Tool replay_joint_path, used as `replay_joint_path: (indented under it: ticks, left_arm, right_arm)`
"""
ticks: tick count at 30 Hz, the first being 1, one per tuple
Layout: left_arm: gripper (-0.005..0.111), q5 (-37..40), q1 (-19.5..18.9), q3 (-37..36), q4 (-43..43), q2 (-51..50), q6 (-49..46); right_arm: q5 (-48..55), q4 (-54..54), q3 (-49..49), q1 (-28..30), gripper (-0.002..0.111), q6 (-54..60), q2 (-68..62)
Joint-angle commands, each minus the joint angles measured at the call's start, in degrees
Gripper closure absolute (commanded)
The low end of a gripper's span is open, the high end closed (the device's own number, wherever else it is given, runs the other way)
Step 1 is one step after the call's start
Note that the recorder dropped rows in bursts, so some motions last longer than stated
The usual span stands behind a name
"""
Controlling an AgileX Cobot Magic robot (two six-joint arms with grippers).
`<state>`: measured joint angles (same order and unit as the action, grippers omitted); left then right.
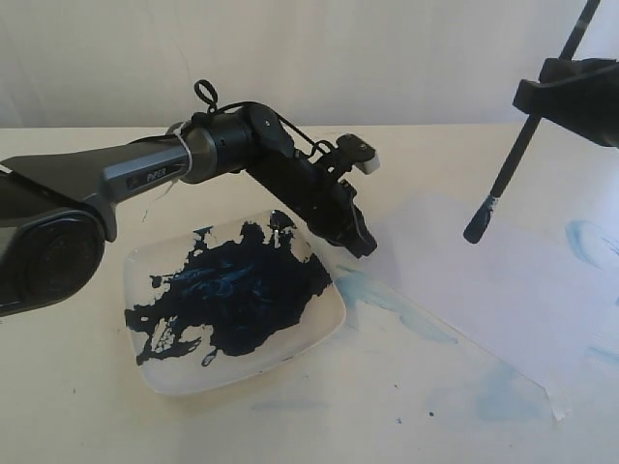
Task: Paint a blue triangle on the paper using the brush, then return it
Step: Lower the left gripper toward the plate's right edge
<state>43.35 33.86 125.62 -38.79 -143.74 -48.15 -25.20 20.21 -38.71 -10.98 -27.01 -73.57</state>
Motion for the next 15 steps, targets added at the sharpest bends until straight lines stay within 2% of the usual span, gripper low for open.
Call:
replay_joint_path:
  ticks: [1, 15]
  left_arm:
    - [0.107, -0.01, -0.06, 0.17, -0.32, -0.19, 0.60]
    - [0.107, -0.06, -0.06, 0.17, -0.34, -0.80, 1.77]
  right_arm:
    - [-0.79, -0.13, 0.14, 0.36, 0.108, 0.02, 0.05]
    - [-2.26, 0.00, 0.14, 0.36, 0.108, 0.02, -0.92]
